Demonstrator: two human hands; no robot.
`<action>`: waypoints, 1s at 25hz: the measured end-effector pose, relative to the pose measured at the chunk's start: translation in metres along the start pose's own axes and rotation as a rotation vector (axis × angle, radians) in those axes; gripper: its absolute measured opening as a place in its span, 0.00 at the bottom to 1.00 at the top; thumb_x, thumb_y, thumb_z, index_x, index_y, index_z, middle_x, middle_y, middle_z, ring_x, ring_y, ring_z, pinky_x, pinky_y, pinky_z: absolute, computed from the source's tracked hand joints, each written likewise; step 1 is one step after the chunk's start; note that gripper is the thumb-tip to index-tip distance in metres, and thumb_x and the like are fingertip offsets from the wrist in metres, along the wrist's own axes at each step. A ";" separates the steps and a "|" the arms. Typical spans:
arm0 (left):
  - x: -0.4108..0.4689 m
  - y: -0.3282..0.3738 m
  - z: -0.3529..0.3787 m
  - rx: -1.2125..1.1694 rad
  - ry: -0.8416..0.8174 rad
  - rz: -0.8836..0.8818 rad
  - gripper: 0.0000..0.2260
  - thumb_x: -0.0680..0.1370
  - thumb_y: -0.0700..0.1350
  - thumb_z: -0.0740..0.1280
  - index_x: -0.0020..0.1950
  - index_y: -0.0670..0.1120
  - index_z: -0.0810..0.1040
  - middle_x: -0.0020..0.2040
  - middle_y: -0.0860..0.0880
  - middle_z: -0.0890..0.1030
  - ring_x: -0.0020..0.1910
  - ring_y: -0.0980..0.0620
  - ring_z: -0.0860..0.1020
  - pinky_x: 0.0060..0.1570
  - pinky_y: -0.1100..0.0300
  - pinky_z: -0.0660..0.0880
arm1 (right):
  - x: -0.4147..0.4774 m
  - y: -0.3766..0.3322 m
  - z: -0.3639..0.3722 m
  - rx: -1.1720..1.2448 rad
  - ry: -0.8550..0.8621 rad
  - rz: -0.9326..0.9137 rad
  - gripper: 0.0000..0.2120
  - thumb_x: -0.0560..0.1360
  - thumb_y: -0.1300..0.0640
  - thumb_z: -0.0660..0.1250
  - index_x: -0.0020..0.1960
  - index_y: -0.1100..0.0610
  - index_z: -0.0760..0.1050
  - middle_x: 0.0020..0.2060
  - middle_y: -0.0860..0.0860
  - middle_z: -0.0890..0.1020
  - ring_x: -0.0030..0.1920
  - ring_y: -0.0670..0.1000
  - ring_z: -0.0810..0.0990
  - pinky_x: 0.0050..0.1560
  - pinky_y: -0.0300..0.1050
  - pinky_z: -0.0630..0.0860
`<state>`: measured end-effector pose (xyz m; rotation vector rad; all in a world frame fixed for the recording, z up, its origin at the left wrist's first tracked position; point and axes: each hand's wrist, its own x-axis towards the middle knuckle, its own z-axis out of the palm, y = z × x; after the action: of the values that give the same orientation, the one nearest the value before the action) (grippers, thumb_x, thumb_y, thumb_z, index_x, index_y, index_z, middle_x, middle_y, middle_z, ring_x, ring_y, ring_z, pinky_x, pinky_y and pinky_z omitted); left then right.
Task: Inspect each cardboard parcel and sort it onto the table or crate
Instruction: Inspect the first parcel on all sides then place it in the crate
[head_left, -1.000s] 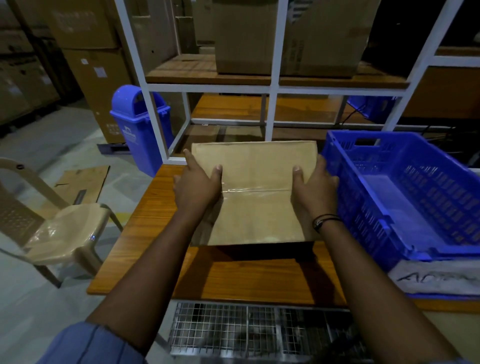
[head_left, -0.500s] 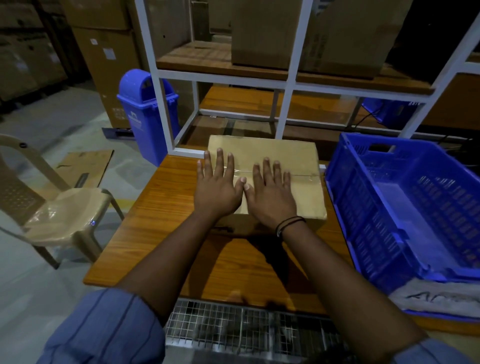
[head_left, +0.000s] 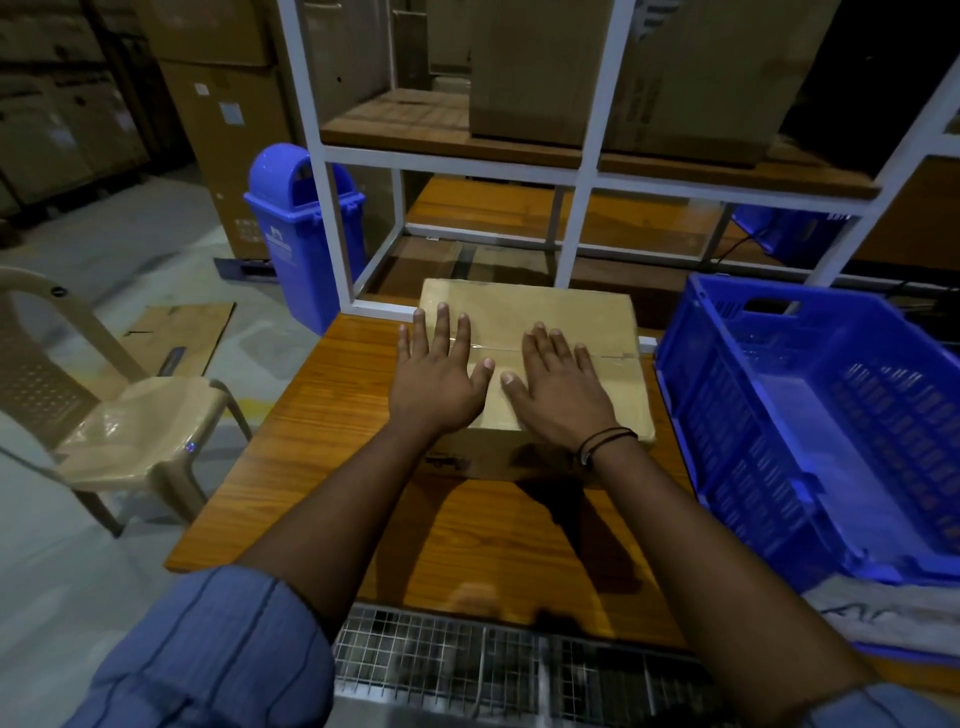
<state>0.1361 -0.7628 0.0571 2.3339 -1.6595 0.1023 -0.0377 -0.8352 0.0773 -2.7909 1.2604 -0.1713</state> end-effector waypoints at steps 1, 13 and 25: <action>0.000 0.000 0.000 -0.001 -0.001 -0.002 0.34 0.85 0.65 0.44 0.86 0.49 0.42 0.85 0.44 0.39 0.82 0.40 0.34 0.80 0.40 0.37 | -0.002 0.007 -0.001 0.000 -0.007 0.031 0.36 0.85 0.35 0.42 0.85 0.55 0.42 0.84 0.54 0.41 0.84 0.53 0.40 0.82 0.57 0.39; -0.001 0.002 -0.003 -0.012 0.000 -0.021 0.34 0.84 0.67 0.44 0.86 0.51 0.43 0.85 0.46 0.40 0.82 0.41 0.35 0.81 0.41 0.37 | -0.010 0.029 0.000 -0.004 0.030 0.056 0.41 0.82 0.30 0.42 0.85 0.54 0.42 0.84 0.54 0.42 0.84 0.54 0.41 0.83 0.55 0.40; -0.033 0.010 -0.010 -0.214 0.067 -0.408 0.32 0.80 0.71 0.52 0.83 0.63 0.54 0.76 0.39 0.68 0.71 0.33 0.71 0.62 0.40 0.75 | -0.061 0.037 0.008 0.234 0.197 0.473 0.33 0.82 0.30 0.48 0.83 0.43 0.55 0.81 0.61 0.57 0.79 0.67 0.59 0.73 0.66 0.62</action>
<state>0.1166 -0.7327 0.0612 2.4156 -1.0755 -0.0749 -0.1041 -0.8138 0.0608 -2.2521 1.7701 -0.5297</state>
